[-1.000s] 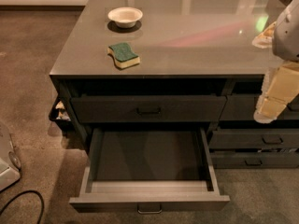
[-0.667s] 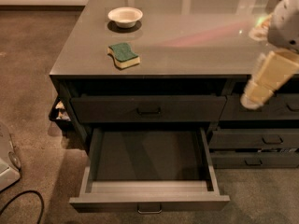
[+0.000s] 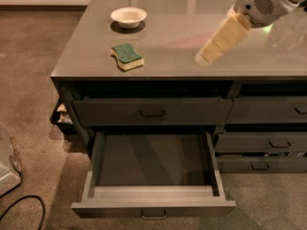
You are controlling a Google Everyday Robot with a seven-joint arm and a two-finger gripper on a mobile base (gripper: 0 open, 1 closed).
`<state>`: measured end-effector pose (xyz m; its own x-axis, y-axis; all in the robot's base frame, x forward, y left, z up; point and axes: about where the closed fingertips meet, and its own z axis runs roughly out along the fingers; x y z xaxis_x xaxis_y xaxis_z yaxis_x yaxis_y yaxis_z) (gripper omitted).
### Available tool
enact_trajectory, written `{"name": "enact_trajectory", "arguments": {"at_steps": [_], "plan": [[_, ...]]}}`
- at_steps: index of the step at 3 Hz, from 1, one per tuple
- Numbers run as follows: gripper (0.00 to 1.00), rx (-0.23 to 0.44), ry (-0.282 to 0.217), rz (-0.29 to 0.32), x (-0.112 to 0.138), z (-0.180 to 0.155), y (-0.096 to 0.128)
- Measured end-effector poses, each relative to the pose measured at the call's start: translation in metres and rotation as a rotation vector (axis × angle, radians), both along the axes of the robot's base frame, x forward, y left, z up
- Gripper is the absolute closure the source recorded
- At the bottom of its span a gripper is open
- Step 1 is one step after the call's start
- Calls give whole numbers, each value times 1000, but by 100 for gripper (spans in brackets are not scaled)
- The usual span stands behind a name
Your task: Place sponge into middle drawer
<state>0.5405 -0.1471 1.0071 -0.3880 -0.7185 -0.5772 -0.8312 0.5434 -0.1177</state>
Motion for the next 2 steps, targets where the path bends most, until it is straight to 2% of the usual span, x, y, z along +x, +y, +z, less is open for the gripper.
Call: {"name": "enact_trajectory", "arguments": {"at_steps": [1,2], "plan": [[0,113,55,-53,37,-15,64],[0,113,55,-53,37,-15,64]]}}
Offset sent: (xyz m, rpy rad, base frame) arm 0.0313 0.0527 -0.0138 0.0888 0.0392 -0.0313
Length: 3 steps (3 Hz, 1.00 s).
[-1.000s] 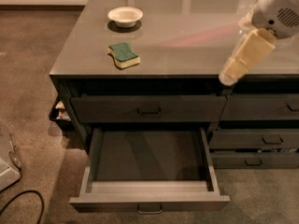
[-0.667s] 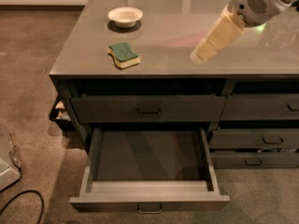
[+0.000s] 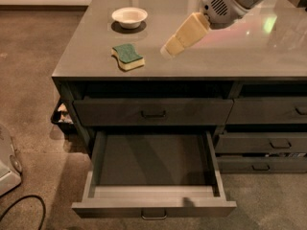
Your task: Place sponge into middle drawer
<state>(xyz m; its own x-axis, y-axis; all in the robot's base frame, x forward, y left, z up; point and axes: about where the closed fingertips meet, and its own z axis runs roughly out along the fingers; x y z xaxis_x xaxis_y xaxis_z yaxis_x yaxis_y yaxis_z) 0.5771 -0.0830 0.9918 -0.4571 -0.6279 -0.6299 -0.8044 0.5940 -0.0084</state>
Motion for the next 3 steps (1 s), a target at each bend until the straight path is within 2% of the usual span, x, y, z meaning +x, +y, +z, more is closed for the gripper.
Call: {"name": "enact_trajectory", "arguments": {"at_steps": [1,2,3], "plan": [[0,-9,20,-57,20,-23,7],[0,9,29,-123,54,-59,34],[0,70,14,-185,84,-84,66]]}}
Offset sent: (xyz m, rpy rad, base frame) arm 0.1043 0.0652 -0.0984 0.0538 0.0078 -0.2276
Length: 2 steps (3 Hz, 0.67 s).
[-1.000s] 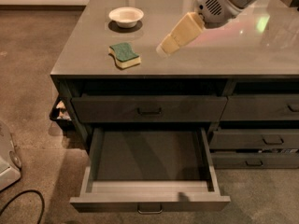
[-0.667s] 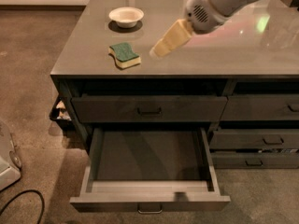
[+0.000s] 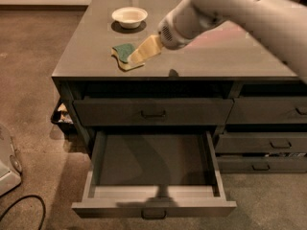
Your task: Place sponge into middle drawer
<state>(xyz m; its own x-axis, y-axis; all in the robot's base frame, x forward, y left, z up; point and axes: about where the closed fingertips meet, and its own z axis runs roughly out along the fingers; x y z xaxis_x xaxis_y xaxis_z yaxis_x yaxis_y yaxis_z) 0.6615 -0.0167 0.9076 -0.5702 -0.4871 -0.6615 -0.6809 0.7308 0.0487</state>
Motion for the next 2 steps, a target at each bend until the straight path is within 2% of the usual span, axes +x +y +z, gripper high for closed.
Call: {"name": "enact_trajectory", "arguments": {"at_steps": [1,2], "plan": [[0,11,-49,-60,24,-9,33],[0,-34,-69,-129,49,-34,52]]}}
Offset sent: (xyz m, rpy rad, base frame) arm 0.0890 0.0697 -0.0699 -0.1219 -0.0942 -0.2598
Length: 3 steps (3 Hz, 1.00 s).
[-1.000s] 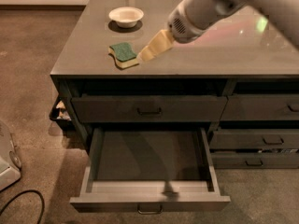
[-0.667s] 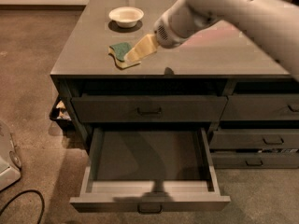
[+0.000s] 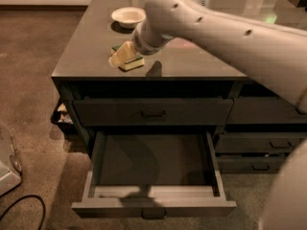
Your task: Place sponge into middle drawer
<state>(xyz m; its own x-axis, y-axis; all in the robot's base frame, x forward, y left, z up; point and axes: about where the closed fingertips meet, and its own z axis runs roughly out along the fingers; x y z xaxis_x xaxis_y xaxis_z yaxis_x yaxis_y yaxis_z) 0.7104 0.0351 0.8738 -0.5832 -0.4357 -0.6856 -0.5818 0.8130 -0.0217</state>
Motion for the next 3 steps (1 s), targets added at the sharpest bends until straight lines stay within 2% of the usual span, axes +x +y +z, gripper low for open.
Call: {"name": "enact_trajectory", "arguments": {"at_steps": [1,2,3], "plan": [[0,-25,-12,-54,20,-18,15],[0,-38,-29,-71,33,-25,27],[18,-42,-33,-58,39,-34,37]]}}
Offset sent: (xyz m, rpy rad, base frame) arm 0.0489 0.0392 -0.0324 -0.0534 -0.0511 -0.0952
